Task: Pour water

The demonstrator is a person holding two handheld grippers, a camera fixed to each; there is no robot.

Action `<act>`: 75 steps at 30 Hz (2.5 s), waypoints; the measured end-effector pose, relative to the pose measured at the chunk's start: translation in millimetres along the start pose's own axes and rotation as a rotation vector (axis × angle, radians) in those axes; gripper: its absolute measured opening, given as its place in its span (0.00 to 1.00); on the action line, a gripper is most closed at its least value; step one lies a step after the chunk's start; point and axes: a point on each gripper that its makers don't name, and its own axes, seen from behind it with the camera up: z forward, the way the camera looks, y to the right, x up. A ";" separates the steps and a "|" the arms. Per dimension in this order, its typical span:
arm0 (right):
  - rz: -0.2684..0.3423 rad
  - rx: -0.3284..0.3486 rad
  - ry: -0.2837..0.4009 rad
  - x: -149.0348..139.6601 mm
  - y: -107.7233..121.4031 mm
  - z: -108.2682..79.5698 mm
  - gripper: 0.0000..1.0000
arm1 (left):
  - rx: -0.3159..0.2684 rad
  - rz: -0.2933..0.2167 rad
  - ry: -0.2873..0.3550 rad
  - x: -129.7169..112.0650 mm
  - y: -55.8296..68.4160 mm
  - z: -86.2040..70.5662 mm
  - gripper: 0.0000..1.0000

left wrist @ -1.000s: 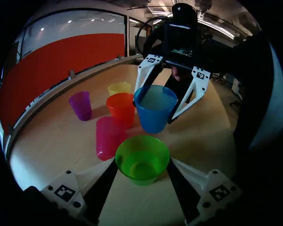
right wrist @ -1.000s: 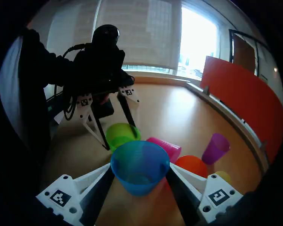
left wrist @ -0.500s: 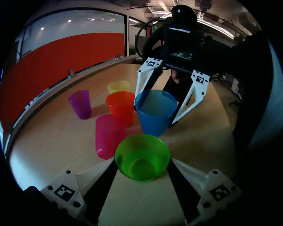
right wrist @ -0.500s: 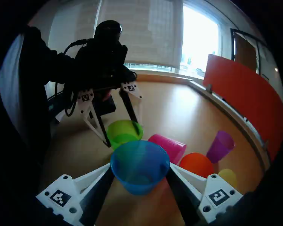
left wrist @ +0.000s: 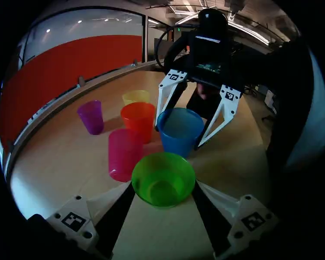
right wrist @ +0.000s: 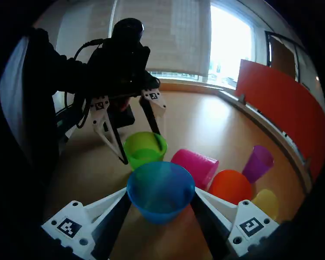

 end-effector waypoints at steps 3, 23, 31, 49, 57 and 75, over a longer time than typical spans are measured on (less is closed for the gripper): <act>0.003 -0.001 -0.005 -2.7 0.9 0.8 0.91 | 0.004 0.001 -0.004 -1.5 -0.7 0.5 0.89; 0.025 -0.001 -0.032 -20.5 1.0 4.1 0.96 | -0.003 -0.007 -0.027 -8.0 -1.0 3.8 0.89; 0.033 -0.004 -0.035 -24.3 0.4 1.4 0.99 | 0.005 -0.009 -0.044 -12.4 -3.7 2.3 0.92; 0.059 -0.050 -0.058 -38.5 3.1 -21.1 0.99 | 0.056 -0.013 -0.068 -26.2 -7.3 -15.4 0.92; 0.058 -0.081 -0.078 -47.1 4.2 -39.5 0.99 | 0.098 -0.023 -0.087 -36.2 -11.5 -32.8 0.92; 0.145 -0.201 -0.106 -62.7 17.0 -65.7 1.00 | 0.212 -0.060 -0.108 -52.9 -30.9 -53.7 0.92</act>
